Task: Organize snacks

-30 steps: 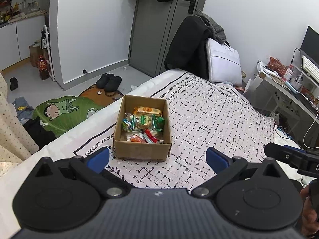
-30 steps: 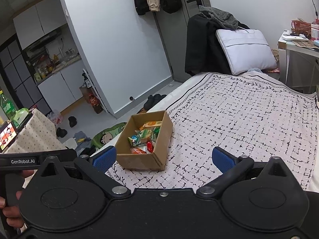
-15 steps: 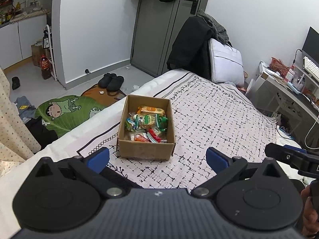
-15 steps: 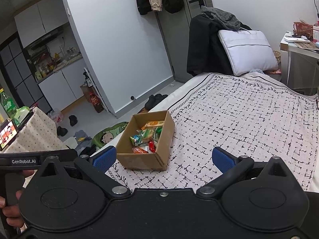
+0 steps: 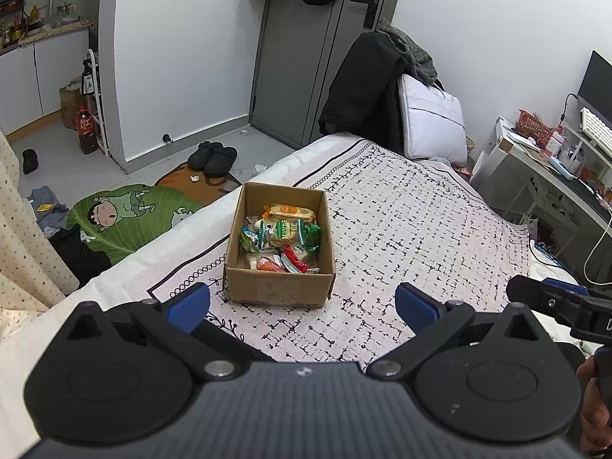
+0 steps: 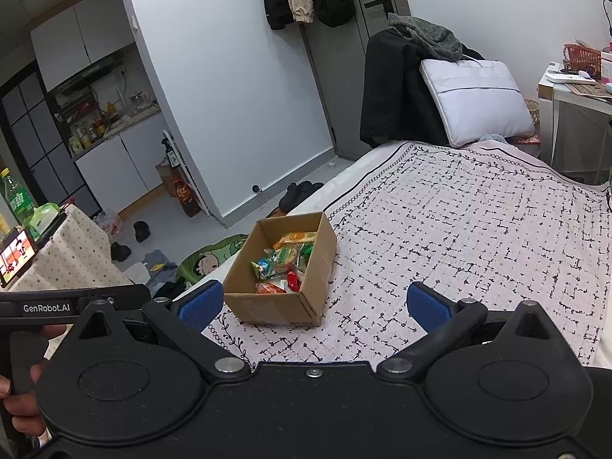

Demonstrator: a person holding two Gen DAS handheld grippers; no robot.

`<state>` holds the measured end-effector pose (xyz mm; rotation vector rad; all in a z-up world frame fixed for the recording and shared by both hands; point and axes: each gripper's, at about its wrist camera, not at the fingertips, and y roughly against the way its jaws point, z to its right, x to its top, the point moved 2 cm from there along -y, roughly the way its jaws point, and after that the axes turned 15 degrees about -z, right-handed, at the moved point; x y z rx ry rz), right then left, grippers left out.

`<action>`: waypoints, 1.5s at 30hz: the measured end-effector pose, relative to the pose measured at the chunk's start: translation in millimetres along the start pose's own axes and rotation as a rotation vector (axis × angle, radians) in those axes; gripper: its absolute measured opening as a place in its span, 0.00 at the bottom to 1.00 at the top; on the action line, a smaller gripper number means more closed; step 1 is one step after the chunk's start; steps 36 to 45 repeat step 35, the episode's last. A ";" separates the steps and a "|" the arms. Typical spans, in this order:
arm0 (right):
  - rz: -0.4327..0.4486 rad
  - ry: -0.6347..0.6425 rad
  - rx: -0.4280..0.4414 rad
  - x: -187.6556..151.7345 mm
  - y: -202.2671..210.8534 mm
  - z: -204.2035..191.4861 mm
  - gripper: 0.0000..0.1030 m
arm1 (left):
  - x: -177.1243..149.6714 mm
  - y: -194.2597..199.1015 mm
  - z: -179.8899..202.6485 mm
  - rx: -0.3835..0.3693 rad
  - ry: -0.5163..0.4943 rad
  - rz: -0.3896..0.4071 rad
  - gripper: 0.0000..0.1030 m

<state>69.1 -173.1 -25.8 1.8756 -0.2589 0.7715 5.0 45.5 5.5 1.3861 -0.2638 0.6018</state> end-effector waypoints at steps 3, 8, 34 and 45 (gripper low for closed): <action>0.002 -0.001 0.000 0.0 0.5 0.7 1.00 | -0.8 0.9 1.0 0.000 -0.003 0.002 1.00; 0.001 -0.005 -0.001 -1.1 0.0 2.1 1.00 | -1.5 1.0 1.5 0.001 -0.002 0.001 1.00; -0.014 -0.006 -0.007 -3.5 -6.4 1.5 1.00 | -1.5 -2.1 -0.2 -0.014 0.005 -0.004 1.00; -0.016 -0.006 -0.007 -3.2 -7.1 1.7 1.00 | -1.4 -2.5 -0.2 -0.015 0.005 -0.004 1.00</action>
